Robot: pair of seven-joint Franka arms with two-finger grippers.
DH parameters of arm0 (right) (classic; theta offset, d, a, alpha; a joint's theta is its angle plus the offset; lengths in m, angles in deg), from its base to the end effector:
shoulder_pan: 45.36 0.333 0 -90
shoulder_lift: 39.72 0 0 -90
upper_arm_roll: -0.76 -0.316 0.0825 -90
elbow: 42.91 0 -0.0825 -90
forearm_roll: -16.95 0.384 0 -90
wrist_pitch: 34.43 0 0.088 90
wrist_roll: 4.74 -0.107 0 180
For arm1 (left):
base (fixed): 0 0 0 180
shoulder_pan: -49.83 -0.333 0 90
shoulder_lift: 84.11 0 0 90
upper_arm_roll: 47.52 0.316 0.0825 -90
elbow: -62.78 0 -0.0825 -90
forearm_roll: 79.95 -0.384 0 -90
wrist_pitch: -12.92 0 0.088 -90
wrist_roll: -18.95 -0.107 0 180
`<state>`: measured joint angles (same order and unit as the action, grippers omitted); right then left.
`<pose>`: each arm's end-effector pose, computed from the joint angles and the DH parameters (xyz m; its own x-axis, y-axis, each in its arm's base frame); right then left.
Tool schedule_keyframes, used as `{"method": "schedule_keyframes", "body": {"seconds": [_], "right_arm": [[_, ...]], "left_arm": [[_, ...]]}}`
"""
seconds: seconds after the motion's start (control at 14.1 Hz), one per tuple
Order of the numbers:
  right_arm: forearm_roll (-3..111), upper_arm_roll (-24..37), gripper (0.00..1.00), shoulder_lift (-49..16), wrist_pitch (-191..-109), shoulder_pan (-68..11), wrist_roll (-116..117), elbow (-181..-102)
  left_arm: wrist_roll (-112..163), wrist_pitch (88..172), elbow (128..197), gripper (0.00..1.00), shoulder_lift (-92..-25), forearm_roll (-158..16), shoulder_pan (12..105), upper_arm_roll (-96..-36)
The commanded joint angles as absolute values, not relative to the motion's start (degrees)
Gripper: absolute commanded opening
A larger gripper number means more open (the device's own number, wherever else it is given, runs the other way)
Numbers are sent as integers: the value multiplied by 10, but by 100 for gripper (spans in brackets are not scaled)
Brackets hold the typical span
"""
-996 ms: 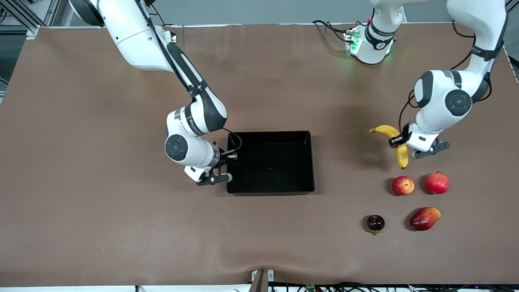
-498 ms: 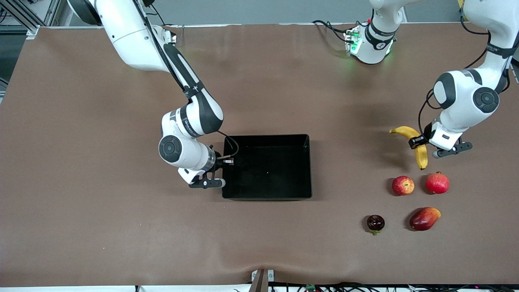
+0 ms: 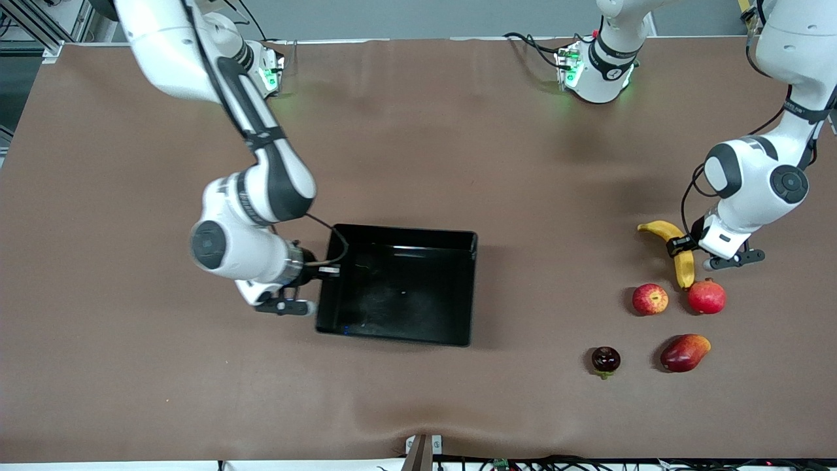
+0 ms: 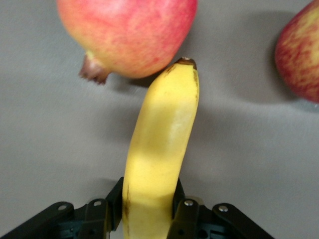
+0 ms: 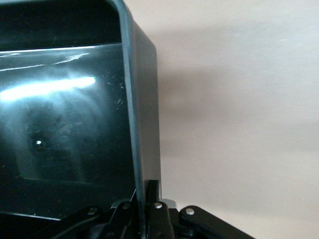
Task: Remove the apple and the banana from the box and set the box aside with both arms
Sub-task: 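Lower the banana beside the apple while the right gripper drags the box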
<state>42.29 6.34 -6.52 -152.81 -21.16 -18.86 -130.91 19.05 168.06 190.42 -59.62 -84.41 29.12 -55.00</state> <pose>0.6511 0.2538 0.3173 0.9831 -0.1037 -0.1505 -0.1442 -0.9461 -0.2900 0.5388 0.1223 0.1853 0.9828 0.1754 0.0581 0.1747 -0.9845 0.0174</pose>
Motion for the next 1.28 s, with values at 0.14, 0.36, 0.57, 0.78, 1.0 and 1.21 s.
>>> {"method": "schedule_keyframes", "body": {"seconds": [0.14, 0.36, 0.57, 0.78, 1.0, 1.21], "right_arm": [[421, 58, 0, -114, -1480, -282, -166, -1326], [388, 59, 0, -134, -1468, -333, -109, -1341], [308, 60, 0, -147, -1454, -358, -95, -1343], [295, 60, 0, -150, -1440, -388, -51, -1357], [294, 60, 0, -149, -1440, -430, 18, -1369], [293, 62, 0, -150, -1439, -468, 73, -1384]], "left_arm": [[202, 1681, 1886, 4, -584, -845, 295, -567], [203, 1681, 1879, 0, -579, -844, 297, -582], [198, 1681, 1865, 0, -566, -845, 297, -586], [187, 1681, 1862, 0, -562, -855, 299, -586], [172, 1681, 1850, 0, -557, -858, 315, -586], [163, 1681, 1842, 0, -550, -858, 318, -586]]}}
